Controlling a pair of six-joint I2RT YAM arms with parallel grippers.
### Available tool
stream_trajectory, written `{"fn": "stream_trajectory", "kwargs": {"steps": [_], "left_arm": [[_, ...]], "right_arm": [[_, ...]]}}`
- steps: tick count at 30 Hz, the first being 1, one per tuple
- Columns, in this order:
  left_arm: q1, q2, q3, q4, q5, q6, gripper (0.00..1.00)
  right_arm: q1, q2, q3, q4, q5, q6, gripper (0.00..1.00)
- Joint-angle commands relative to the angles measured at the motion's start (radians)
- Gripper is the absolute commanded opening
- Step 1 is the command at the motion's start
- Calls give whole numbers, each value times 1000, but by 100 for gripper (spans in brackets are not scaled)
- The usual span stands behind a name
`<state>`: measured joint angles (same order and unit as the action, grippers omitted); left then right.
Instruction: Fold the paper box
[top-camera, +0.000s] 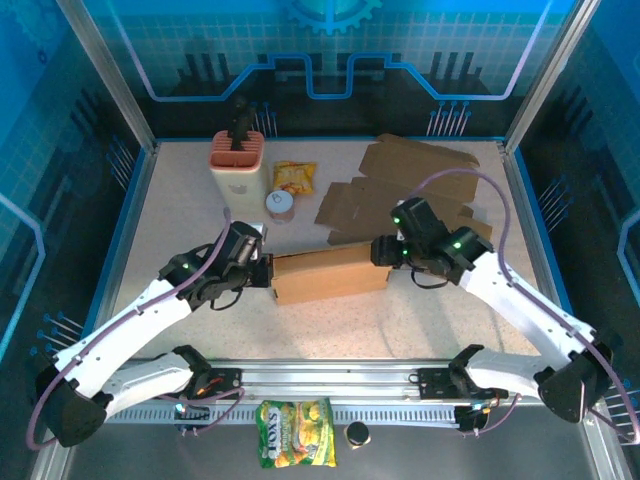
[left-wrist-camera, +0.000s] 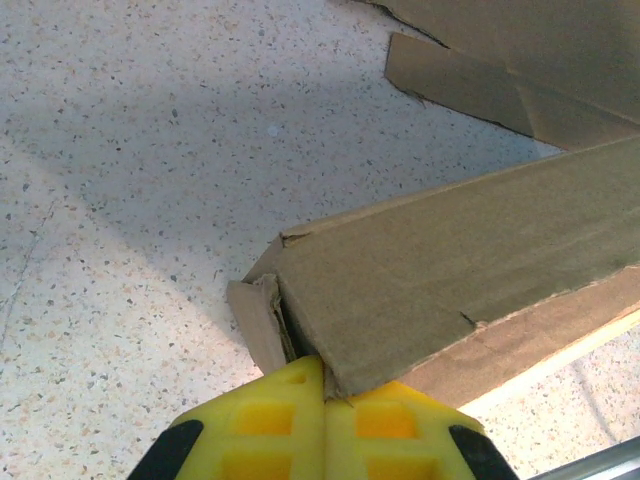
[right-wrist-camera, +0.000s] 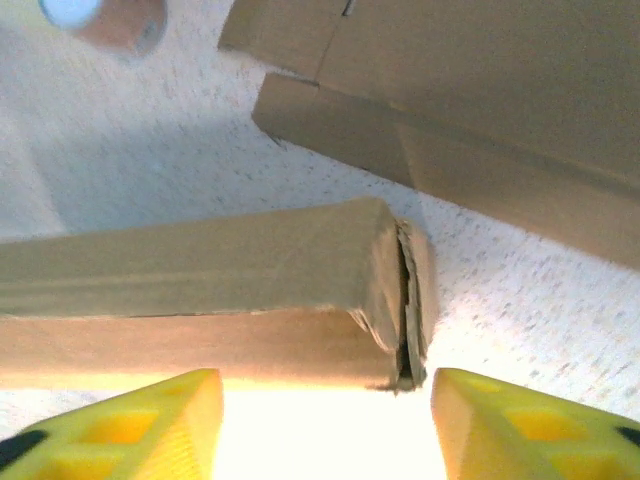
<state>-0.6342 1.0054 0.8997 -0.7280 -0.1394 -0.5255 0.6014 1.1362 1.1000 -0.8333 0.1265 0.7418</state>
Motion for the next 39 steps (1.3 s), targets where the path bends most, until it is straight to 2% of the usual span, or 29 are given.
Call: {"fn": "stream_trajectory", "kwargs": {"steps": [1, 6, 11, 13, 23, 32, 35, 37, 39], "left_arm": [[-15, 24, -35, -74, -8, -17, 0], [-25, 27, -32, -72, -18, -15, 0], [-33, 26, -30, -76, -29, -13, 0], [-36, 23, -30, -78, -37, -14, 0], [-50, 16, -31, -78, -44, -15, 0], [-59, 9, -15, -89, -38, -29, 1], [-59, 5, 6, -109, -17, -51, 19], [-58, -6, 29, -121, 6, -77, 28], [-58, -25, 62, -133, 33, -122, 37]], "right_arm": [[-69, -58, 37, -51, -118, 256, 68], [-142, -118, -27, 26, -215, 601, 78], [-212, -141, -119, 170, -311, 846, 81], [-229, -136, -148, 193, -344, 900, 81], [-247, -112, -215, 267, -374, 916, 81], [-249, -120, -325, 292, -381, 861, 63], [-250, -126, -341, 275, -373, 836, 58], [-251, -125, -353, 262, -367, 815, 53], [-251, -127, -366, 254, -366, 800, 53]]}}
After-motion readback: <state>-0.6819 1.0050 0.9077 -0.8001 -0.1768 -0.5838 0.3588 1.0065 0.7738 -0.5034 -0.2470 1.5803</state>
